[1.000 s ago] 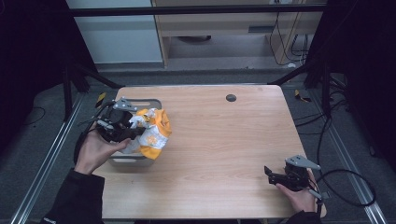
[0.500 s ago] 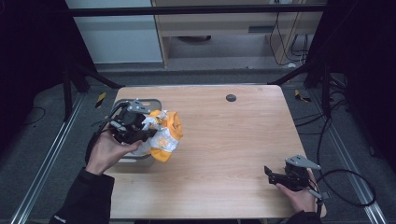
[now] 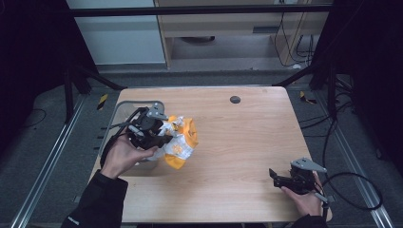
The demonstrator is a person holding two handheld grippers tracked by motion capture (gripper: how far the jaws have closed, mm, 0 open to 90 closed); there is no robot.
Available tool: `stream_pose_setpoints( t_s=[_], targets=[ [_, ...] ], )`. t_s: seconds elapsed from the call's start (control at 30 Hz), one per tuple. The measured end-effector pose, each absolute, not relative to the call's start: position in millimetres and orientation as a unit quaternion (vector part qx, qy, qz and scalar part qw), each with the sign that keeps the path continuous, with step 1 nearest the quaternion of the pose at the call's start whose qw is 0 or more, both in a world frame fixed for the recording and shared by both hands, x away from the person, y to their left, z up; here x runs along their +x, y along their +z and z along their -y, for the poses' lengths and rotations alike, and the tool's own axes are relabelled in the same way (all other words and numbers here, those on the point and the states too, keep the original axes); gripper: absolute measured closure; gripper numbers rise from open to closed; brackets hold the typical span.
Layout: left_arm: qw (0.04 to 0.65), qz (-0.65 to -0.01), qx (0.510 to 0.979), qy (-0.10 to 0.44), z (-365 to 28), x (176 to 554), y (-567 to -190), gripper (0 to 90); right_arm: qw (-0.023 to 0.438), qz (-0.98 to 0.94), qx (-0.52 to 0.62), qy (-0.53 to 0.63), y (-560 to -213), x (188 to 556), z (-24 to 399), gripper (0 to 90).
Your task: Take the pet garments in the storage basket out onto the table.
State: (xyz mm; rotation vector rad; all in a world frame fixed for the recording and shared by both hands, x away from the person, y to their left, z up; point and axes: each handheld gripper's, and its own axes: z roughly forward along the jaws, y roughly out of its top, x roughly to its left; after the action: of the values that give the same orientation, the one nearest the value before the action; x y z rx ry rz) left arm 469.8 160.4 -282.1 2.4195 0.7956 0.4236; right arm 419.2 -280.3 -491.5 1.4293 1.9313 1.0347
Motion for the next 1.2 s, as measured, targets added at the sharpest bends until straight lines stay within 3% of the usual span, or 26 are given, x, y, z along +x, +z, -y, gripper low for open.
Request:
stream_pose_setpoints(
  t_s=[1.2],
  targets=[
    [0.259, -0.233, 0.93, 0.118, -94, 469, -317, 74.9, 0.256, -0.711, 0.528, 0.387, -490, 419, 280, 9.9]
  ],
)
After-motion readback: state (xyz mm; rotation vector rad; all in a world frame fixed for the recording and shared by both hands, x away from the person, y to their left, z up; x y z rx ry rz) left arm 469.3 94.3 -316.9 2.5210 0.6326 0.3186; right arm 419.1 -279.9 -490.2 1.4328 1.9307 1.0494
